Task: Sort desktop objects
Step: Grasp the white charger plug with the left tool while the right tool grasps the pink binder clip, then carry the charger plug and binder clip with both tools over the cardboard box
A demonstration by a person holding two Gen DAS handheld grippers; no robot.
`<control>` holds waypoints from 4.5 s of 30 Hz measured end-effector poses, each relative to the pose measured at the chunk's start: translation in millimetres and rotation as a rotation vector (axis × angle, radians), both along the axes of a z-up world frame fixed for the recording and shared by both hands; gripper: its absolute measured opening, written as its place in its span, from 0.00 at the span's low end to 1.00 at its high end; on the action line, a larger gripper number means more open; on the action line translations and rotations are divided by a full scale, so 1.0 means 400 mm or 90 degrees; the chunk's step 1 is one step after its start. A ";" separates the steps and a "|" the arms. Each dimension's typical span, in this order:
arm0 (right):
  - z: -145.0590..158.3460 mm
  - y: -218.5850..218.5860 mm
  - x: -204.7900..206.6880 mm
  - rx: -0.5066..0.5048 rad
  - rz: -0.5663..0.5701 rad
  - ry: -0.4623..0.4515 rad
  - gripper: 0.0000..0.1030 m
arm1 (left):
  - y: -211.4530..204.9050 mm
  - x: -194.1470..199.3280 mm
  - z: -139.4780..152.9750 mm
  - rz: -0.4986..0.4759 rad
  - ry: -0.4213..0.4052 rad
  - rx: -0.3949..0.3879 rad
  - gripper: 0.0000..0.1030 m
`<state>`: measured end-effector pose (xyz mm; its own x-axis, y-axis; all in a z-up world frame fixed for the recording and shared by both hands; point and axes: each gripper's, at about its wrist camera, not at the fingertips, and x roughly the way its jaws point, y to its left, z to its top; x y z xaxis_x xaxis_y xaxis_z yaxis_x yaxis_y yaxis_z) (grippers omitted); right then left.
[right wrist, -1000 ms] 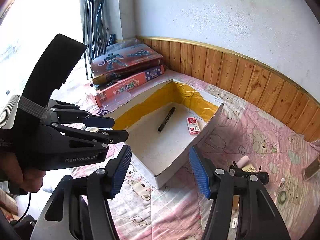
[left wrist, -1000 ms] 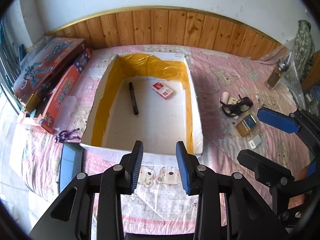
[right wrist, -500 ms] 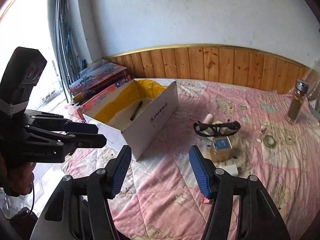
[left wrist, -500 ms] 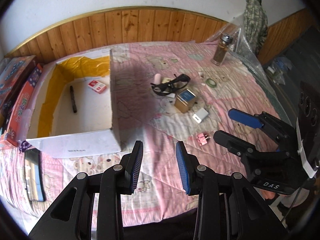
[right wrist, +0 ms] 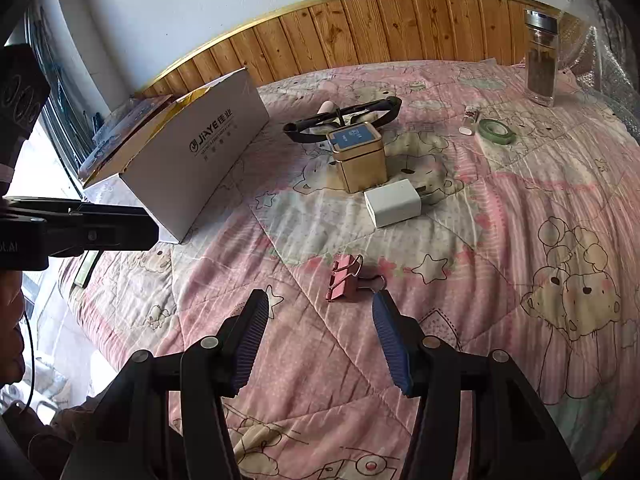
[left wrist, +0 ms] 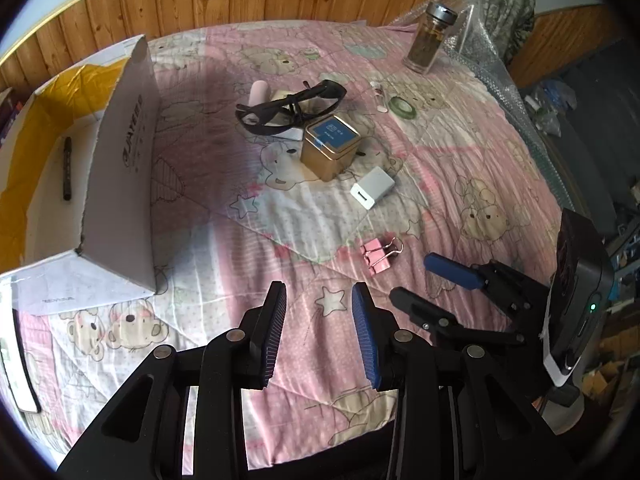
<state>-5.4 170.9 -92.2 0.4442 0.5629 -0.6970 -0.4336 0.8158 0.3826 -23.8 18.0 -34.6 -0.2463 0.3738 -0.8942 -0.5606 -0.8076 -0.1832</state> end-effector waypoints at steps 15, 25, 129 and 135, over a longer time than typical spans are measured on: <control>-0.090 0.016 0.082 -0.054 0.008 -0.010 0.41 | 0.297 -0.137 -0.124 -0.155 0.011 -0.022 0.42; -0.111 -0.130 0.111 0.010 -0.048 0.048 0.36 | 0.388 -0.174 -0.221 -0.176 0.024 -0.060 0.46; 0.458 0.510 -0.004 -0.082 0.170 -0.236 0.34 | -0.627 -0.126 0.157 0.342 0.117 0.123 0.30; 0.442 0.543 0.039 -0.085 0.174 -0.223 0.34 | -0.640 -0.171 0.144 0.342 0.109 0.110 0.30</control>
